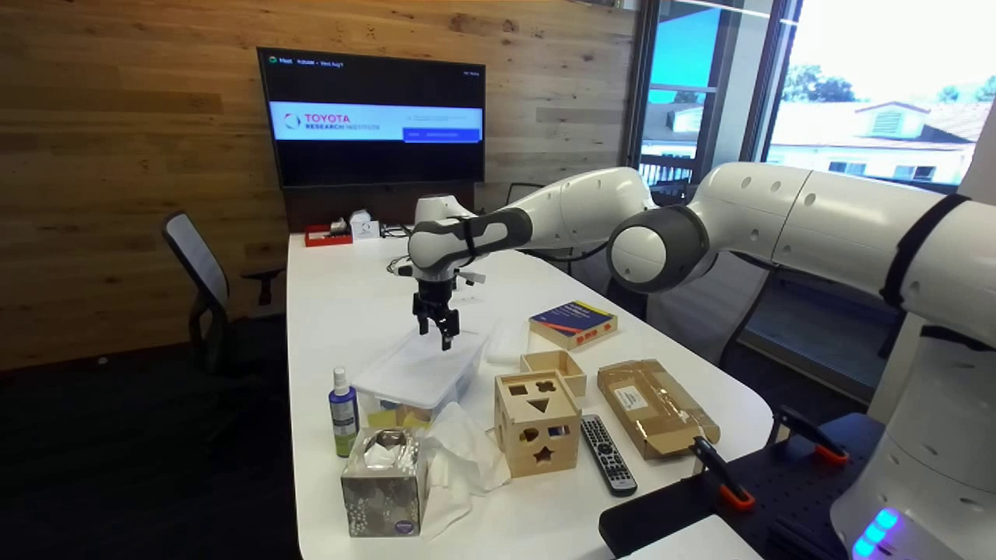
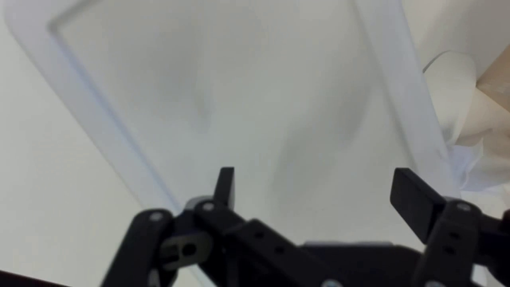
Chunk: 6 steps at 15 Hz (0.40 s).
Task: Remove the blue block from the wooden box, put it in the lunchbox and close the lunchbox with the white lid
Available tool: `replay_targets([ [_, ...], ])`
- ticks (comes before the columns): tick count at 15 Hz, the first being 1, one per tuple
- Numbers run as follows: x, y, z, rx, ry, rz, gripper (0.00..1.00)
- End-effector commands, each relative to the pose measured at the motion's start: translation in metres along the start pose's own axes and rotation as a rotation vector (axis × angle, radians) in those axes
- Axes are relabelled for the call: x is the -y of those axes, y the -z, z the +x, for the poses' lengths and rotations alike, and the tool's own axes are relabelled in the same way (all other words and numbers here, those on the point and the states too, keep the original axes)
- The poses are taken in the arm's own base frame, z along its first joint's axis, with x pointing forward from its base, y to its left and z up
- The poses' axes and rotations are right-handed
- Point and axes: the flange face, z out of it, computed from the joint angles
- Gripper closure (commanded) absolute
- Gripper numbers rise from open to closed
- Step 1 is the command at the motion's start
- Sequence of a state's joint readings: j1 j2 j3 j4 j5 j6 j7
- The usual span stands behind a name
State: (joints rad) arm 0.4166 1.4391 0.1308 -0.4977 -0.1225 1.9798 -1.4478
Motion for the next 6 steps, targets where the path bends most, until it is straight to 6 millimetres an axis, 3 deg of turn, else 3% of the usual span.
replay_targets([
  [1,-0.011,0.054,-0.019,0.031,-0.078,-0.024,0.00],
  [4,-0.017,0.089,-0.041,0.055,-0.147,-0.045,0.00],
  [6,-0.020,0.102,-0.051,0.066,-0.177,-0.069,0.00],
])
